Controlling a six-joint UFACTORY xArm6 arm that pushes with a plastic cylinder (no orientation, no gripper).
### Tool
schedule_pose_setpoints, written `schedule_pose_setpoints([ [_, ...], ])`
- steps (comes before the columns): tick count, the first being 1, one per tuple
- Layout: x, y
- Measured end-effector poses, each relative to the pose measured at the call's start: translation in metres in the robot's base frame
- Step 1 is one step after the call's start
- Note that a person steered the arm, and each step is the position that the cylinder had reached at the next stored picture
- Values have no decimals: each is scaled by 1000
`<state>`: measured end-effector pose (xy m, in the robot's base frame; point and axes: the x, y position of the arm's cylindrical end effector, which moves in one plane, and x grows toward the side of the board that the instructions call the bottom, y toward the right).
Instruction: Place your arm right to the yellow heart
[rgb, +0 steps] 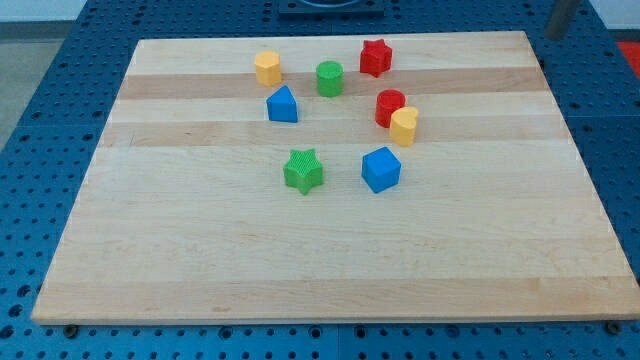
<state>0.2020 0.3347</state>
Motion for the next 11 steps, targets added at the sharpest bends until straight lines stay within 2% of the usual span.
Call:
schedule_pose_setpoints([
  [2, 7, -3],
  [3, 6, -87],
  [4, 4, -101],
  [5, 49, -36],
  [6, 51, -26],
  [7, 51, -132],
  [8, 56, -160],
  [9, 120, -157],
  [10, 194, -205],
  [11, 155, -188],
])
